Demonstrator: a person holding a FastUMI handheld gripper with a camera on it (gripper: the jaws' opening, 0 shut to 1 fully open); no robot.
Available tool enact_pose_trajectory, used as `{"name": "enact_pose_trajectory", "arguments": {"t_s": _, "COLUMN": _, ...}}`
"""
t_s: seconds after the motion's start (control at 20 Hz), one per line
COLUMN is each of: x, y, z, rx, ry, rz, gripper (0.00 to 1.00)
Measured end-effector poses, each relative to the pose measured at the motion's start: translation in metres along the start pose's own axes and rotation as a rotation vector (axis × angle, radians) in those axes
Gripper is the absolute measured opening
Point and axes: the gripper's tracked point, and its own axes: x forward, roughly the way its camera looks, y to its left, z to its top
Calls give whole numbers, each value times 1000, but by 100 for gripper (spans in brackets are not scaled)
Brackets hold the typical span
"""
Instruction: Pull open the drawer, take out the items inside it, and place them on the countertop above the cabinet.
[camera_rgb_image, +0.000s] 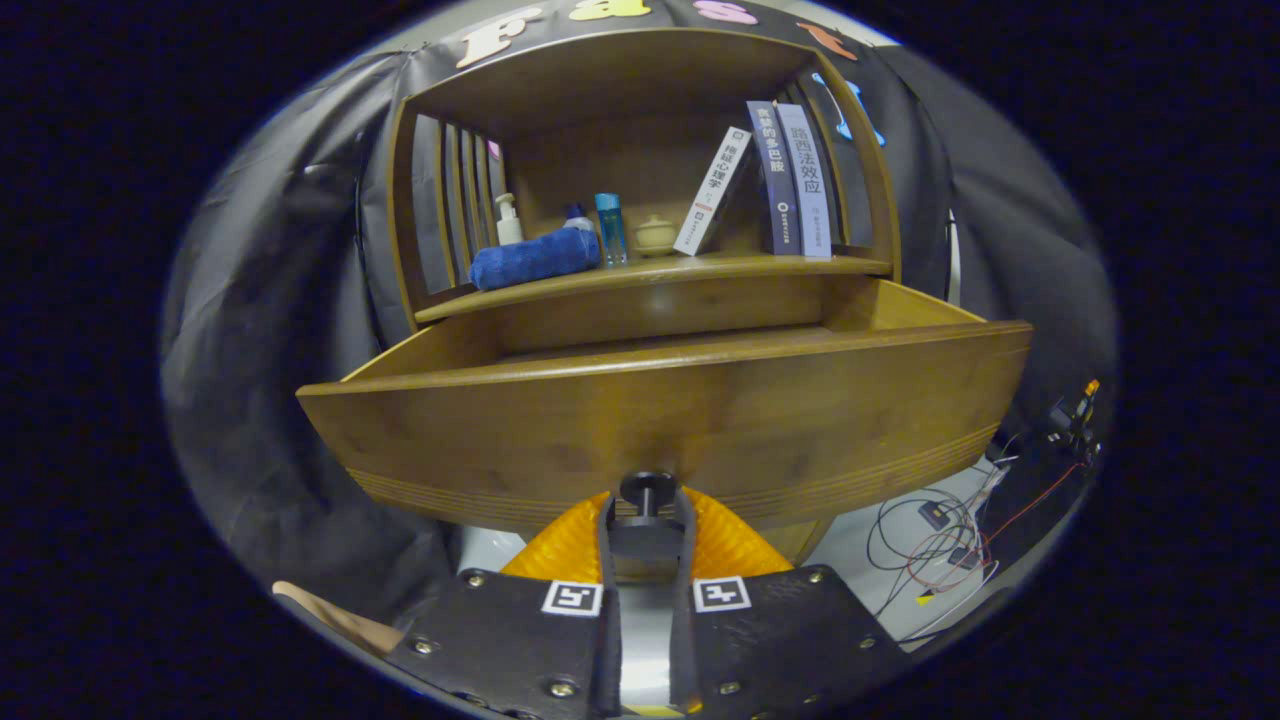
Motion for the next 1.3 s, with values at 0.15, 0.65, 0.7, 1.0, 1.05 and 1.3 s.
{"name": "enact_pose_trajectory", "arguments": {"t_s": 0.15, "x": -6, "y": 2, "z": -4, "rx": 2, "ry": 13, "rz": 0, "gripper": 19}}
{"name": "enact_pose_trajectory", "arguments": {"t_s": 0.65, "x": -8, "y": 1, "z": -7, "rx": -26, "ry": 34, "rz": -8, "gripper": 19}}
{"name": "enact_pose_trajectory", "arguments": {"t_s": 0.7, "x": -11, "y": 0, "z": -6, "rx": -18, "ry": 44, "rz": -5, "gripper": 20}}
{"name": "enact_pose_trajectory", "arguments": {"t_s": 1.0, "x": -48, "y": -15, "z": 42, "rx": 40, "ry": -53, "rz": -39, "gripper": 43}}
{"name": "enact_pose_trajectory", "arguments": {"t_s": 1.05, "x": -57, "y": -19, "z": 61, "rx": 31, "ry": -90, "rz": -48, "gripper": 43}}
{"name": "enact_pose_trajectory", "arguments": {"t_s": 1.3, "x": -63, "y": -36, "z": 130, "rx": -17, "ry": -179, "rz": -66, "gripper": 43}}
